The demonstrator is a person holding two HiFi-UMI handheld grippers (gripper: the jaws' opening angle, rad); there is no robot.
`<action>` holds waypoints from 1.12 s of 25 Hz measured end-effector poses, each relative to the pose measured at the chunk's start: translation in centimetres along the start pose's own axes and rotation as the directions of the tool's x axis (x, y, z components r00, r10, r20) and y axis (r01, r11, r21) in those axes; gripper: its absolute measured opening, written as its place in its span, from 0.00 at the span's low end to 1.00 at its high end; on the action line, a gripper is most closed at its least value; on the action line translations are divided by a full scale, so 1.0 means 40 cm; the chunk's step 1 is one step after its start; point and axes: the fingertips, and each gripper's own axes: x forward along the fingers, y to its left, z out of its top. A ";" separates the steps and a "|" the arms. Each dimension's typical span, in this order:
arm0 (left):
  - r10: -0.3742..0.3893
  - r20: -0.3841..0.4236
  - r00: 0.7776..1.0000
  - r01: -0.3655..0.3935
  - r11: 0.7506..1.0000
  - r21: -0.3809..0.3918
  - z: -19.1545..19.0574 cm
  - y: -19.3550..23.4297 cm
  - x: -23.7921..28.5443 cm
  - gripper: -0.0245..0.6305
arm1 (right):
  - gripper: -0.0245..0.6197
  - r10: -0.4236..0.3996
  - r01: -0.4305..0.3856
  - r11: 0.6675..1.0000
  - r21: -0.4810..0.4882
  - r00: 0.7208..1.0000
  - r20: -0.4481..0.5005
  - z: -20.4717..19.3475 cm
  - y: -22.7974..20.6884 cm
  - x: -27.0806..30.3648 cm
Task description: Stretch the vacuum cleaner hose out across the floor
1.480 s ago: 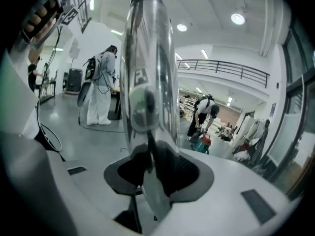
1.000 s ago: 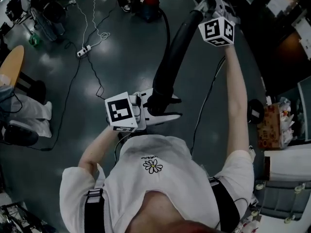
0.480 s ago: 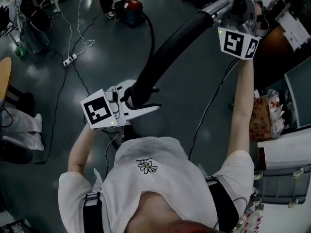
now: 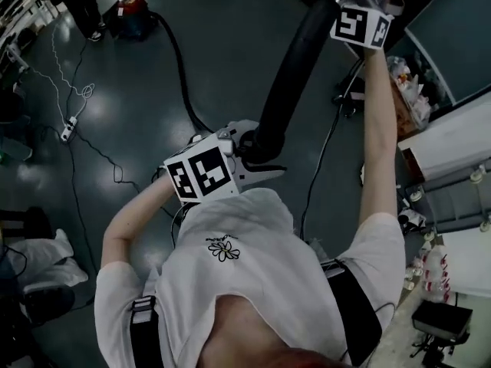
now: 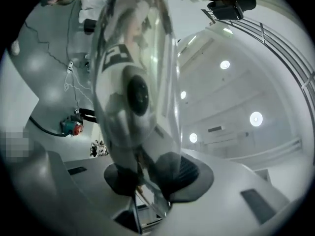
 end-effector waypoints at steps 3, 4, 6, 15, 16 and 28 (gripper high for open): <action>-0.145 0.034 0.989 0.148 0.986 -0.083 -0.010 -0.002 0.096 0.34 | 0.27 0.039 -0.039 0.998 -0.058 0.999 -0.001 -0.020 0.013 -0.030; -0.184 0.050 0.982 0.189 0.976 -0.109 -0.012 -0.001 0.118 0.34 | 0.27 0.056 -0.055 0.994 -0.097 0.998 0.009 -0.014 0.021 -0.040; -0.239 0.056 0.969 0.245 0.962 -0.120 -0.021 -0.001 0.155 0.34 | 0.27 0.083 -0.076 0.982 -0.173 0.996 0.035 0.001 0.033 -0.058; -0.238 0.049 0.970 0.241 0.965 -0.105 -0.083 0.007 0.212 0.34 | 0.27 0.160 -0.119 0.930 -0.347 0.983 0.092 0.024 0.085 -0.089; -0.233 0.048 0.971 0.237 0.965 -0.112 -0.086 0.012 0.209 0.34 | 0.27 0.165 -0.124 0.927 -0.354 0.983 0.086 0.022 0.091 -0.085; -0.213 0.052 0.976 0.219 0.962 -0.165 -0.110 0.010 0.178 0.34 | 0.27 0.185 -0.153 0.925 -0.348 0.981 0.062 0.035 0.143 -0.066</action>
